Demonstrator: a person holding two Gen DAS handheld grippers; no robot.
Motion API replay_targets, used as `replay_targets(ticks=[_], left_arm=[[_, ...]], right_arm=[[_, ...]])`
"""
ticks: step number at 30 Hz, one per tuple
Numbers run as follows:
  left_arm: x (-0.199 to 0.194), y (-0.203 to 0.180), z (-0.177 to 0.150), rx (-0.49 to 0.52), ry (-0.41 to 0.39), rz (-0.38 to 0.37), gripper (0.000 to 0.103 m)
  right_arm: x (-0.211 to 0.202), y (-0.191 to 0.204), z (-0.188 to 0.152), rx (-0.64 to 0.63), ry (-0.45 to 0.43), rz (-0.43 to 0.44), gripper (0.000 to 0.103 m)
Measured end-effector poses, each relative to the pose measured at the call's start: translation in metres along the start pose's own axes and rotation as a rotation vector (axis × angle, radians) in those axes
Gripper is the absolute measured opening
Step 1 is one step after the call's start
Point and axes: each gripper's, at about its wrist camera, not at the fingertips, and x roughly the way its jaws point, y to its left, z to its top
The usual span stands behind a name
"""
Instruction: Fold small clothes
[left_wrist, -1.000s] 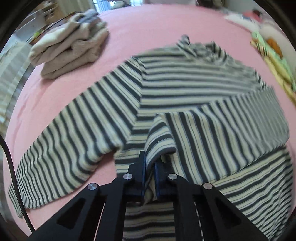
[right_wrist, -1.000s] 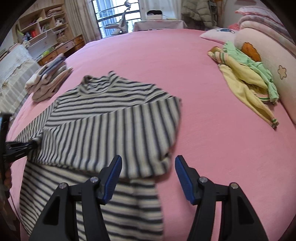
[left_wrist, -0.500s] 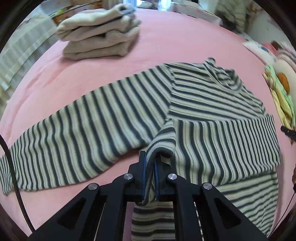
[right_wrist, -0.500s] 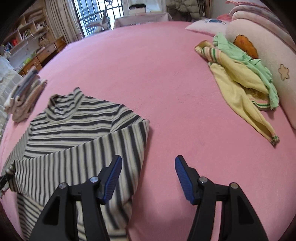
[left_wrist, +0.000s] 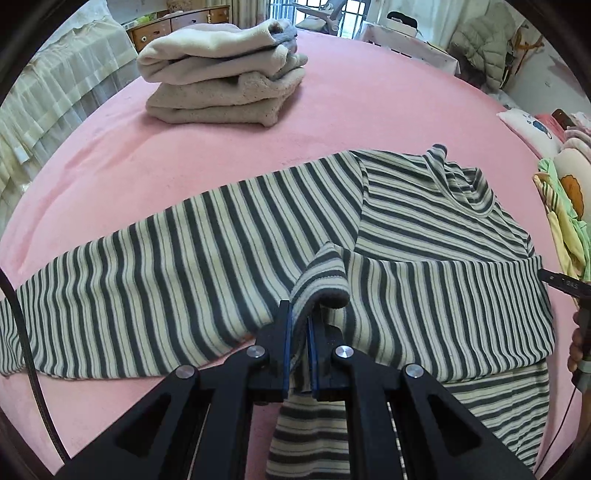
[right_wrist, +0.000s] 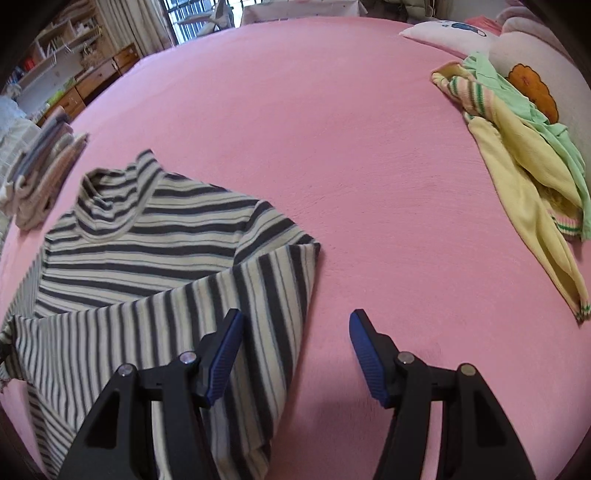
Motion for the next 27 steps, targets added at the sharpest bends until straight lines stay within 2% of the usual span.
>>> replay_targets(ticks=[4,7,8,9,10,11,19,24,27], left_arm=[[-0.002,0.004,0.003,-0.009,-0.006,-0.002,0.006],[-0.001,0.005,0.004,-0.011,-0.005,-0.003,0.006],[-0.001,0.005,0.004,-0.009,-0.006,-0.003,0.006],[-0.001,0.004,0.004,-0.006,-0.006,-0.002,0.006],[0.0,0.004,0.004,-0.005,-0.007,-0.001,0.006],[0.0,0.003,0.004,-0.005,-0.007,-0.003,0.006],[0.004,0.002,0.002,-0.014,-0.013,-0.018,0.006],[0.014,0.0,-0.002,-0.012,0.011,-0.012,0.006],[0.022,0.0,-0.002,-0.009,0.028,-0.007,0.006]], right_arm=[[0.013,-0.008,0.01,0.04,0.033,0.042,0.06],[0.023,-0.013,0.014,0.061,0.072,0.092,0.051],[0.025,-0.015,0.014,0.074,0.076,0.113,0.045],[0.025,-0.017,0.014,0.084,0.074,0.144,0.024],[0.024,-0.018,0.015,0.089,0.072,0.161,0.009],[0.022,-0.017,0.016,0.085,0.06,0.153,0.005],[-0.014,0.017,0.027,-0.132,-0.148,-0.135,0.004],[0.001,0.029,0.03,-0.205,-0.126,-0.228,0.004],[0.014,0.029,0.028,-0.215,-0.099,-0.253,0.004]])
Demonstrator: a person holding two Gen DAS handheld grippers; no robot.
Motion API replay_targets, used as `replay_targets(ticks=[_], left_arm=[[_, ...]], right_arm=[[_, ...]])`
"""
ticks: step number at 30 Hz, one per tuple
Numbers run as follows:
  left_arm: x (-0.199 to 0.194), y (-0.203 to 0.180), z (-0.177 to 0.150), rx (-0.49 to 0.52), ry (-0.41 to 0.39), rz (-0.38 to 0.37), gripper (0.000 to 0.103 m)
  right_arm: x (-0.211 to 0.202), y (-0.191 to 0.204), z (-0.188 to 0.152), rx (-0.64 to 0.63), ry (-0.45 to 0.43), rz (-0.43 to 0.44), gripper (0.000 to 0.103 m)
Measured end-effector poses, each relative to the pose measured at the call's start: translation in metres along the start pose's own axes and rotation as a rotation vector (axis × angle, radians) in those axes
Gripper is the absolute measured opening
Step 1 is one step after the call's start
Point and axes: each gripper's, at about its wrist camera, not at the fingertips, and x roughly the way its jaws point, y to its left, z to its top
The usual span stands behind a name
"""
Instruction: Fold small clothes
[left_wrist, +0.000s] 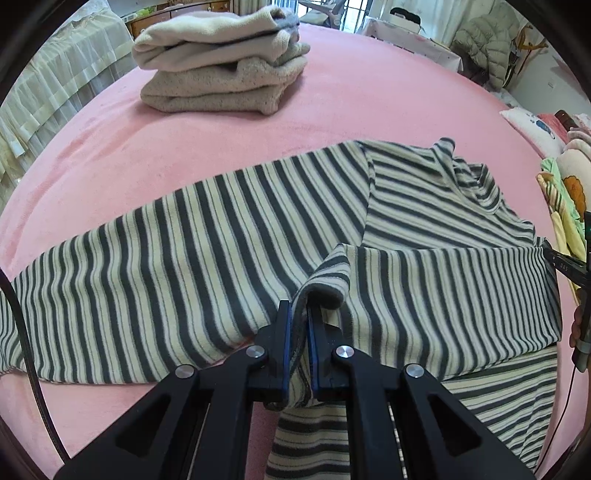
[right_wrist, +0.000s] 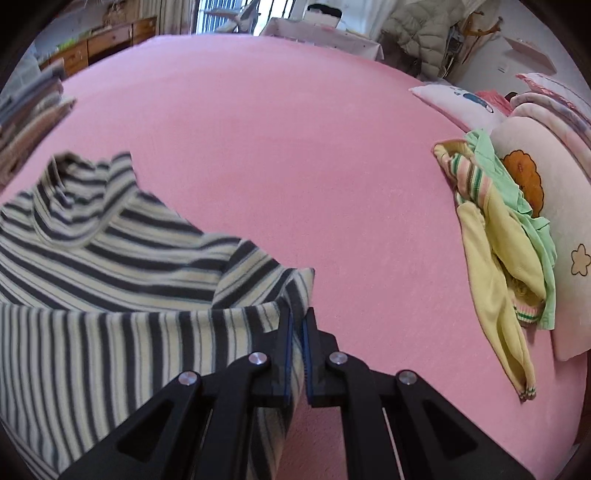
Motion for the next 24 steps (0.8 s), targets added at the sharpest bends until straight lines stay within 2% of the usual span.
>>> replay_targets(ticks=[3,6,12,14,18,24], left_arm=[[0.006,0.001,0.001,-0.003,0.014,-0.001,0.007],[0.009,0.003,0.001,-0.008,0.017,-0.005,0.007],[0.013,0.006,0.001,-0.018,0.028,-0.017,0.01],[0.012,0.007,0.001,-0.017,0.034,-0.028,0.017],[0.004,0.01,0.003,-0.025,0.027,-0.024,0.028],[-0.027,0.027,0.01,-0.061,-0.012,-0.003,0.029]], right_arm=[[0.008,-0.006,-0.004,0.014,0.027,0.016,0.004],[0.006,-0.013,-0.003,0.034,0.009,0.022,0.004],[0.019,-0.015,-0.002,0.015,0.044,-0.008,0.004],[0.015,-0.018,-0.001,0.038,0.061,0.018,0.006],[-0.005,-0.028,-0.001,0.075,0.043,0.024,0.019],[-0.062,-0.04,-0.016,0.076,-0.001,0.032,0.021]])
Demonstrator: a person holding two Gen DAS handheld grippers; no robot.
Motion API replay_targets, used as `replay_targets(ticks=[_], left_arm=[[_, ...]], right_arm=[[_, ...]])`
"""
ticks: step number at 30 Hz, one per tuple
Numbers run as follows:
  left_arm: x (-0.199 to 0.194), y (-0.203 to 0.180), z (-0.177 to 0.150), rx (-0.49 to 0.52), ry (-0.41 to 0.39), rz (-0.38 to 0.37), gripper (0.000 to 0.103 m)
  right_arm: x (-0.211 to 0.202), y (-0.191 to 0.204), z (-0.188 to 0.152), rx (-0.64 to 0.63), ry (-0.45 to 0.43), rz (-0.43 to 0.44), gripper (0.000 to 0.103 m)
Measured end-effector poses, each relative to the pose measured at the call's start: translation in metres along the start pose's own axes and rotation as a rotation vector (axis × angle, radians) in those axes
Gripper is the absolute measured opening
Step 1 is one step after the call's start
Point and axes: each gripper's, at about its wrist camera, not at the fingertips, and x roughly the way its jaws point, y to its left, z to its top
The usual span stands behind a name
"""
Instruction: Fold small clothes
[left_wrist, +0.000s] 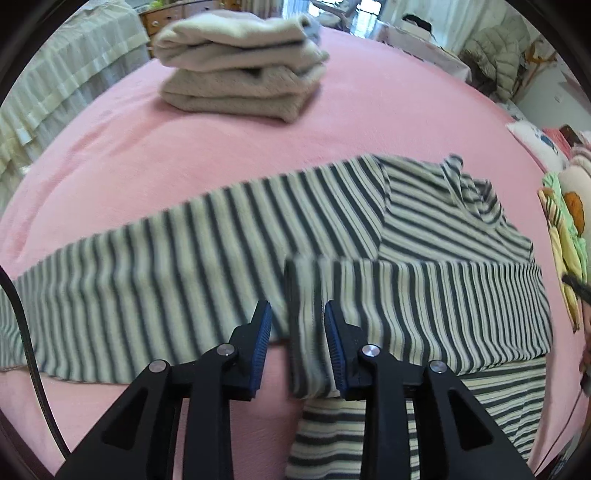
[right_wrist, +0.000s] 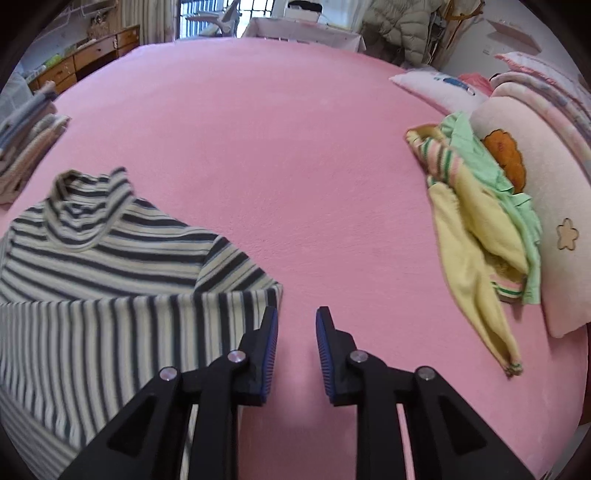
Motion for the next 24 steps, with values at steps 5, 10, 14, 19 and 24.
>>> replay_targets(ticks=[5,10,14,19,24], left_arm=[[-0.033,0.025,0.001,-0.046,-0.023,0.041,0.03],[-0.076,0.043,-0.016,-0.046,-0.038,0.068,0.033],[-0.117,0.057,-0.039,-0.052,-0.069,0.073,0.056],[-0.164,0.074,-0.07,-0.029,-0.086,0.085,0.057],[-0.197,0.092,-0.1,-0.01,-0.113,0.109,0.072]], right_arm=[[-0.052,-0.002,-0.026,0.024,-0.013,0.042,0.021],[-0.108,0.006,-0.056,0.056,-0.017,0.097,0.021],[-0.159,0.018,-0.077,0.069,-0.043,0.163,0.021],[-0.221,0.041,-0.098,0.056,-0.102,0.2,0.021],[-0.271,0.07,-0.118,0.02,-0.162,0.241,0.022]])
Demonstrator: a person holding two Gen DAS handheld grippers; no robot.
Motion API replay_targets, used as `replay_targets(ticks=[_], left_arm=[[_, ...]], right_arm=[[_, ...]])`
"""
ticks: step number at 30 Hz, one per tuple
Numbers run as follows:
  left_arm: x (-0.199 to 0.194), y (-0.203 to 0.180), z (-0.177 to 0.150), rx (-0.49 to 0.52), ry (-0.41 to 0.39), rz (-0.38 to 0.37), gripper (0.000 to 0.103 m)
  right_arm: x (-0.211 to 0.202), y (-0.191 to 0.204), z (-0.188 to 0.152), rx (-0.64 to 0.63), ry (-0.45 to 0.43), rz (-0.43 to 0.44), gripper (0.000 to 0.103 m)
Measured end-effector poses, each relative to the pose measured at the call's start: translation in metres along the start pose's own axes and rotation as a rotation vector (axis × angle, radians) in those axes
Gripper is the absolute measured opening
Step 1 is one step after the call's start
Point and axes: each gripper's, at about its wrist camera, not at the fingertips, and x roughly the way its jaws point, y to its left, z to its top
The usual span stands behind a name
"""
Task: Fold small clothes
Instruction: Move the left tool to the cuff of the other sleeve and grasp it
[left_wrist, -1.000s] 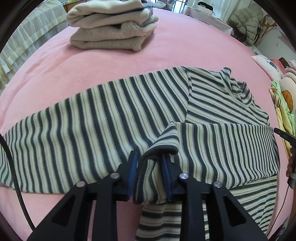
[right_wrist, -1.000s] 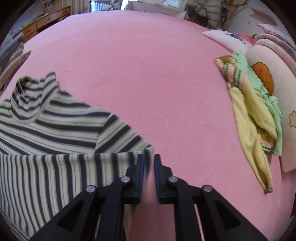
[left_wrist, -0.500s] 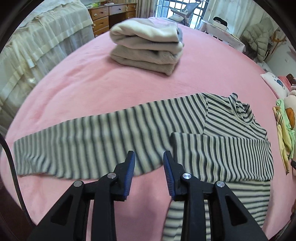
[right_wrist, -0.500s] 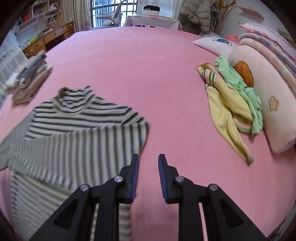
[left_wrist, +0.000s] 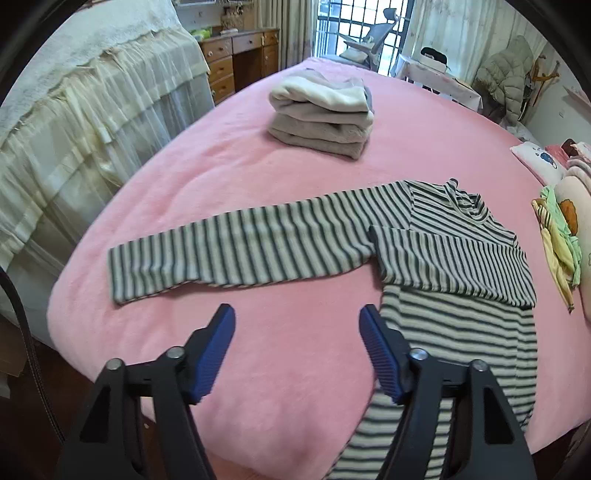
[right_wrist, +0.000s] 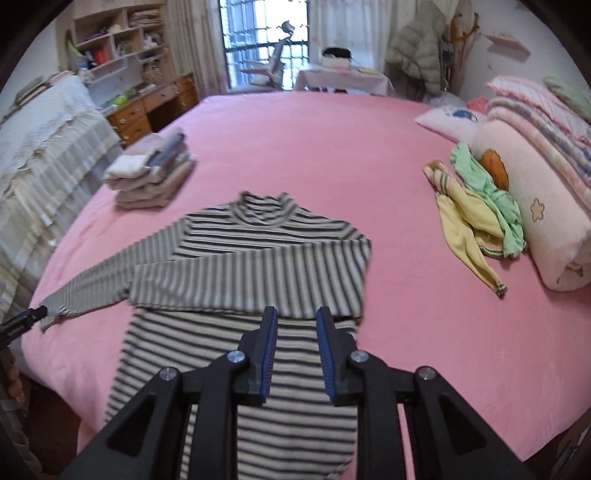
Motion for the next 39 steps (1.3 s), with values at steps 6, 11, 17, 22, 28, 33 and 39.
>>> replay_targets(ticks=[6,11,17,22,28,33,39], left_arm=[[-0.016,0.023,-0.026,0.01,-0.001,0.015,0.074],[-0.016,0.048,-0.038,-0.032,-0.004,0.008,0.082],[-0.001,0.086,-0.046,-0.109,0.004,0.006,0.082],[0.026,0.12,-0.052,-0.178,0.029,0.032,0.082],[0.055,0.157,-0.054,-0.265,0.061,0.027,0.082],[0.079,0.189,-0.055,-0.375,0.082,-0.019,0.082],[0.103,0.218,-0.058,-0.533,0.075,-0.14,0.082]], right_arm=[[-0.022,0.045,-0.017,-0.043,-0.029,0.025,0.022],[-0.019,0.085,-0.025,-0.084,-0.042,0.033,0.024],[-0.011,0.144,-0.032,-0.17,-0.116,0.011,0.047],[0.008,0.197,-0.031,-0.239,-0.157,0.023,0.047],[0.043,0.248,-0.03,-0.288,-0.149,0.057,0.047],[0.076,0.294,-0.038,-0.352,-0.112,0.115,0.047],[0.11,0.34,-0.051,-0.424,-0.072,0.166,0.047]])
